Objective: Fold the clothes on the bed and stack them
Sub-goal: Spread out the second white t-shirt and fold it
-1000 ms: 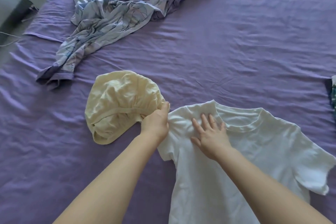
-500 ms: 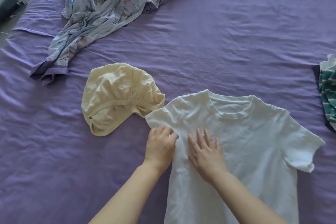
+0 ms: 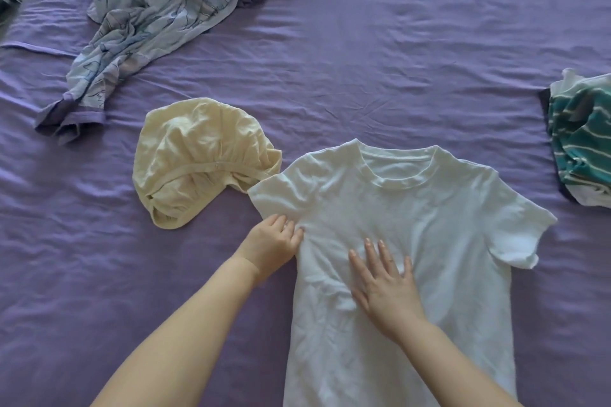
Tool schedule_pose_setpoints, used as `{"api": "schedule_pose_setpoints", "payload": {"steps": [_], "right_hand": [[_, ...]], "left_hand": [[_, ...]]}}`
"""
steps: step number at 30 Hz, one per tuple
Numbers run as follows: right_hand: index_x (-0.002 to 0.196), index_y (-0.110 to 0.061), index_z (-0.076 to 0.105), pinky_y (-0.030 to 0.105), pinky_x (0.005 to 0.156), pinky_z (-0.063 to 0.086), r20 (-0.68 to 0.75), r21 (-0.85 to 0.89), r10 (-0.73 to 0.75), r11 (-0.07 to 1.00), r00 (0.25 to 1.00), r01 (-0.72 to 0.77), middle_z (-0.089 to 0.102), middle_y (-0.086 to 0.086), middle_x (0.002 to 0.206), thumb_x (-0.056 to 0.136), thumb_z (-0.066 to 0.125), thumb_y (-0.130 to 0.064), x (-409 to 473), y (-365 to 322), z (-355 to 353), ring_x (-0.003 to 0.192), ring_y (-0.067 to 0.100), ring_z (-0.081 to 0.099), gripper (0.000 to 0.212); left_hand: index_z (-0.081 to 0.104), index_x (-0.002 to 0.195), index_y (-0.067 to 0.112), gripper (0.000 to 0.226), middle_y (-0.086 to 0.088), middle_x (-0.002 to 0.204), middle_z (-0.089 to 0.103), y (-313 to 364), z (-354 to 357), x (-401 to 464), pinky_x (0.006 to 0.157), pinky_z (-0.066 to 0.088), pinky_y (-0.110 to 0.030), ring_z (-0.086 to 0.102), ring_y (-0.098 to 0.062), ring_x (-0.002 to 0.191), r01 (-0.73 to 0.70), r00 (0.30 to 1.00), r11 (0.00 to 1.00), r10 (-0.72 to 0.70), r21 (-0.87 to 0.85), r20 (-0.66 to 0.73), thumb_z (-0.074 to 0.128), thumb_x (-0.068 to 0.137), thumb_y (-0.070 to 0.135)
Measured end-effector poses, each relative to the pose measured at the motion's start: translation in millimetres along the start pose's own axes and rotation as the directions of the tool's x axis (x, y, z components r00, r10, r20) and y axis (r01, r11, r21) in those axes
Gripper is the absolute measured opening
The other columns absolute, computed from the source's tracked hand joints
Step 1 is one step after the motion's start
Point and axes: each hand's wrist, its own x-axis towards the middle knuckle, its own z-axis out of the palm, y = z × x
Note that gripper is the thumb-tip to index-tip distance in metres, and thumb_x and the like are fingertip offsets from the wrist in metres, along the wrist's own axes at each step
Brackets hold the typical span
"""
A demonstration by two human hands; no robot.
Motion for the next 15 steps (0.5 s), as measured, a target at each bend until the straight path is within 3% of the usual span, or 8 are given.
{"api": "schedule_pose_setpoints", "payload": {"steps": [3, 5, 6, 7, 9, 11, 13, 15], "right_hand": [[0.148, -0.034, -0.001, 0.059, 0.110, 0.005, 0.007, 0.002, 0.013, 1.000, 1.000, -0.013, -0.009, 0.003, 0.158, 0.095, 0.029, -0.047, -13, 7, 1, 0.145, 0.028, -0.011, 0.062], [0.145, -0.032, 0.029, 0.064, 0.105, 0.023, -0.043, -0.002, 0.015, 1.000, 0.999, -0.015, 0.020, 0.008, 0.156, 0.086, 0.054, -0.047, -30, 16, -1, 0.143, 0.035, 0.018, 0.065], [0.135, -0.029, 0.049, 0.064, 0.095, 0.037, -0.073, 0.013, 0.022, 1.000, 0.997, -0.021, 0.042, 0.011, 0.146, 0.073, 0.071, -0.046, -38, 21, 1, 0.133, 0.036, 0.039, 0.068], [0.124, -0.027, 0.061, 0.061, 0.086, 0.046, -0.118, 0.008, 0.022, 1.000, 0.993, -0.021, 0.056, 0.011, 0.133, 0.060, 0.081, -0.045, -46, 26, 6, 0.122, 0.035, 0.053, 0.069], [0.117, -0.026, 0.066, 0.056, 0.081, 0.051, -0.163, 0.001, 0.031, 0.999, 0.986, -0.032, 0.063, 0.009, 0.124, 0.053, 0.085, -0.045, -57, 34, 14, 0.113, 0.032, 0.060, 0.069], [0.118, -0.025, 0.065, 0.054, 0.083, 0.050, -0.187, -0.004, 0.020, 1.000, 0.982, -0.021, 0.063, 0.009, 0.125, 0.053, 0.084, -0.046, -66, 45, 23, 0.114, 0.032, 0.060, 0.071], [0.120, -0.025, 0.064, 0.050, 0.085, 0.051, -0.194, -0.002, 0.050, 0.999, 0.980, -0.051, 0.062, 0.008, 0.126, 0.055, 0.084, -0.045, -78, 59, 32, 0.116, 0.031, 0.059, 0.070], [0.121, -0.026, 0.063, 0.050, 0.086, 0.050, -0.165, 0.021, 0.094, 0.996, 0.982, -0.091, 0.061, 0.008, 0.127, 0.058, 0.083, -0.044, -95, 76, 37, 0.117, 0.030, 0.057, 0.068]], "left_hand": [[0.072, 0.076, 0.013, 0.023, -0.003, 0.072, 0.068, 2, -4, -5, 0.060, 0.054, -0.026, 0.063, -0.020, 0.059, 0.024, 0.998, 1.000, -0.023, -0.014, 0.052, 0.076, 0.057, 0.002], [0.072, 0.093, 0.009, 0.042, -0.009, 0.092, 0.071, 16, -11, -5, 0.080, 0.056, -0.036, 0.068, -0.026, 0.082, 0.179, 0.976, 0.982, -0.170, -0.054, 0.138, 0.081, 0.053, 0.005], [0.066, 0.112, 0.007, 0.048, -0.013, 0.115, 0.065, 29, -15, -5, 0.098, 0.045, -0.045, 0.061, -0.030, 0.109, 0.276, 0.941, 0.959, -0.257, -0.059, 0.221, 0.076, 0.065, 0.007], [0.050, 0.130, 0.005, 0.052, -0.016, 0.138, 0.047, 44, -15, -4, 0.111, 0.026, -0.052, 0.040, -0.032, 0.133, 0.337, 0.898, 0.941, -0.308, -0.042, 0.315, 0.062, 0.080, 0.007], [0.024, 0.145, 0.006, 0.056, -0.017, 0.156, 0.013, 79, -16, 0, 0.113, -0.003, -0.057, 0.003, -0.035, 0.145, 0.400, 0.839, 0.915, -0.342, -0.053, 0.424, 0.038, 0.091, 0.006], [0.020, 0.147, 0.011, 0.056, -0.017, 0.158, 0.003, 124, -14, 10, 0.111, -0.008, -0.057, -0.005, -0.036, 0.145, 0.377, 0.838, 0.917, -0.277, -0.132, 0.469, 0.034, 0.092, 0.009], [0.032, 0.144, 0.015, 0.054, -0.016, 0.157, 0.013, 173, -20, 16, 0.113, 0.001, -0.057, 0.007, -0.034, 0.145, 0.311, 0.872, 0.919, -0.174, -0.243, 0.457, 0.042, 0.091, 0.016], [0.062, 0.122, 0.021, 0.054, -0.013, 0.139, 0.050, 223, -31, 15, 0.104, 0.037, -0.053, 0.045, -0.030, 0.131, 0.231, 0.903, 0.924, -0.088, -0.303, 0.421, 0.072, 0.070, 0.030]]}}
